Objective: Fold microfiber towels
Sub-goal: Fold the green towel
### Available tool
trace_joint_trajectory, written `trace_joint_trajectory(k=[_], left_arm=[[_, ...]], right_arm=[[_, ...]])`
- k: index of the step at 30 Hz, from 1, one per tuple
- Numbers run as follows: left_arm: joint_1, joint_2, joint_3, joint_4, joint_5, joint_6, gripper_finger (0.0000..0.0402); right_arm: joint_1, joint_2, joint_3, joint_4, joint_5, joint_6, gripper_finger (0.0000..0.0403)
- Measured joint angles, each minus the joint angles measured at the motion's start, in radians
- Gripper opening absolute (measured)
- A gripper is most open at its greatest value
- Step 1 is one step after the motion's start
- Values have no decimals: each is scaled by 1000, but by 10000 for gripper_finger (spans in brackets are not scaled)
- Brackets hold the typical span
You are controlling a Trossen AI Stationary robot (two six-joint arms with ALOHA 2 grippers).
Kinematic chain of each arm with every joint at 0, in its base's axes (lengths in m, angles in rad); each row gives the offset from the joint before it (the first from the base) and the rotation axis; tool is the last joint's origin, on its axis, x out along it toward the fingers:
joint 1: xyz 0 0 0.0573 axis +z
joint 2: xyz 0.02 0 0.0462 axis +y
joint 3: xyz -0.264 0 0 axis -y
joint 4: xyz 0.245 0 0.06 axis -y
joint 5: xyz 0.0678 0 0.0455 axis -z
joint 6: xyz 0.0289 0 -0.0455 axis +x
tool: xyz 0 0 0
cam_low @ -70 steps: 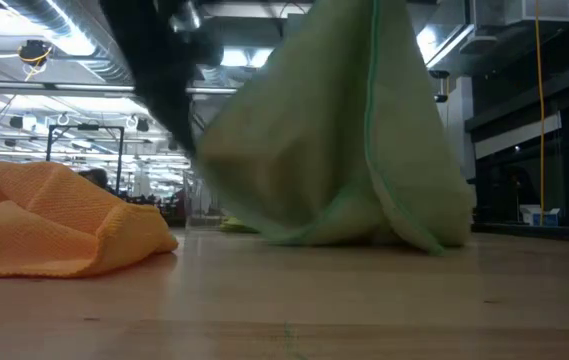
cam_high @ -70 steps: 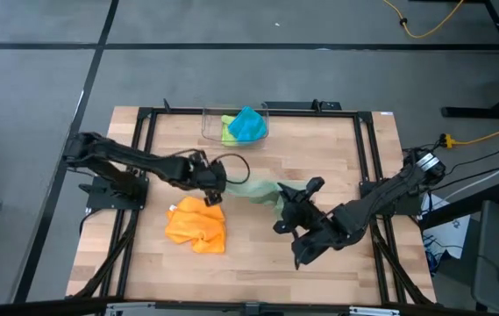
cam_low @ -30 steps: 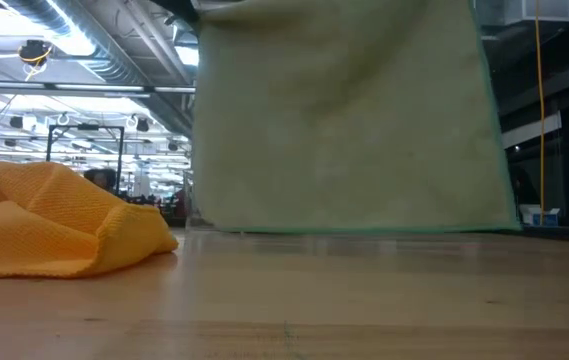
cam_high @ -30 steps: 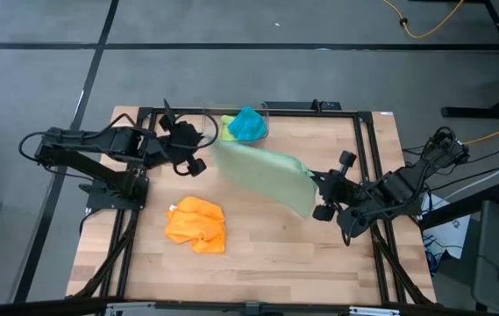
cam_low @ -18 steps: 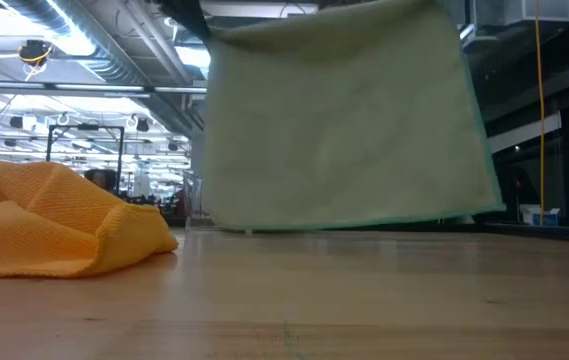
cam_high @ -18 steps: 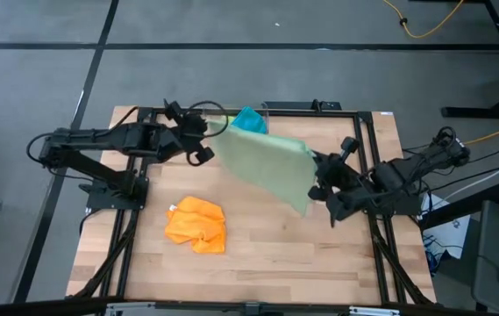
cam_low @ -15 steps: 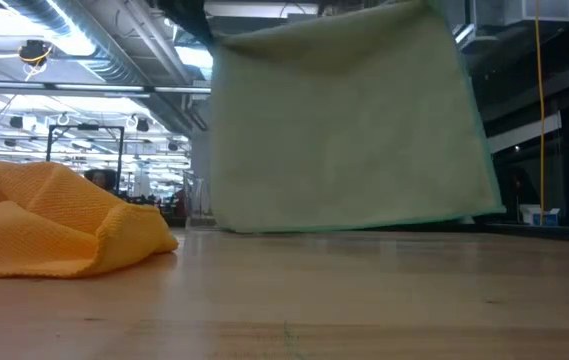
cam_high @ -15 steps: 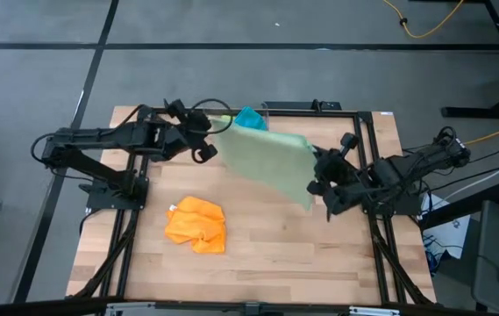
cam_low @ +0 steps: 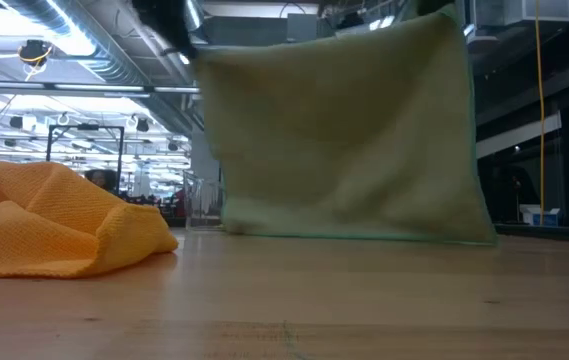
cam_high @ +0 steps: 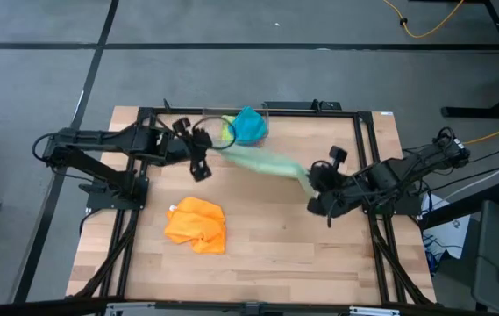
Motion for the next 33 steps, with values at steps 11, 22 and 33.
trace_joint_trajectory(k=[11, 22, 33], left_arm=[[-129, 5, -165, -56, 223, -227, 0], [-212, 5, -305, 84, 284, -284, 0], [-117, 5, -404, 358, 208, -99, 0]], right_arm=[[90, 3, -257, 470, -243, 3, 10], [123, 4, -452, 770, -325, 31, 10], [122, 3, -553, 754, -247, 180, 10]])
